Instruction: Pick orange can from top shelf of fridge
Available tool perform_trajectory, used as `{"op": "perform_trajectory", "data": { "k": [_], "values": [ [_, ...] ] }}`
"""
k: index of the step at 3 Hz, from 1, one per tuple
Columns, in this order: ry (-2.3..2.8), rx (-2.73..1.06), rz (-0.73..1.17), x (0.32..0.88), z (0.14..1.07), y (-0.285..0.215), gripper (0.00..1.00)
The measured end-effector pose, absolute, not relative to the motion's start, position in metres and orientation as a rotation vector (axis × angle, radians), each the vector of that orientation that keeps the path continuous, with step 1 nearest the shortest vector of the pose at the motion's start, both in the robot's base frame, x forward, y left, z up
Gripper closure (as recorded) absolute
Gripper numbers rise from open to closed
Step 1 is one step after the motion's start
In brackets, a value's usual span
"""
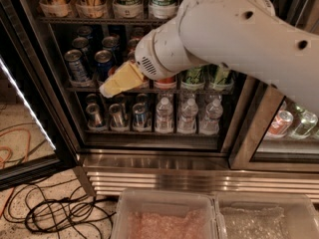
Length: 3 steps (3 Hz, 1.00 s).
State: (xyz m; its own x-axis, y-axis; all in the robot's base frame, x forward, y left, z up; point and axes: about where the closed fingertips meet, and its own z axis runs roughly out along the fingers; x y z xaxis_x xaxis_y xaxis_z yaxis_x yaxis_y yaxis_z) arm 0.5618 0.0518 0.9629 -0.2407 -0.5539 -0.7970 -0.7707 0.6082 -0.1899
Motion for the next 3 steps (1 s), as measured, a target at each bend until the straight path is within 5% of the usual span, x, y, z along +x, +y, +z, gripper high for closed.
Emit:
{"op": "perform_trajectory", "data": {
  "k": [3],
  "values": [
    [1.877,-0.97,0.233,0.589,0.975,0.088,0.0]
  ]
}}
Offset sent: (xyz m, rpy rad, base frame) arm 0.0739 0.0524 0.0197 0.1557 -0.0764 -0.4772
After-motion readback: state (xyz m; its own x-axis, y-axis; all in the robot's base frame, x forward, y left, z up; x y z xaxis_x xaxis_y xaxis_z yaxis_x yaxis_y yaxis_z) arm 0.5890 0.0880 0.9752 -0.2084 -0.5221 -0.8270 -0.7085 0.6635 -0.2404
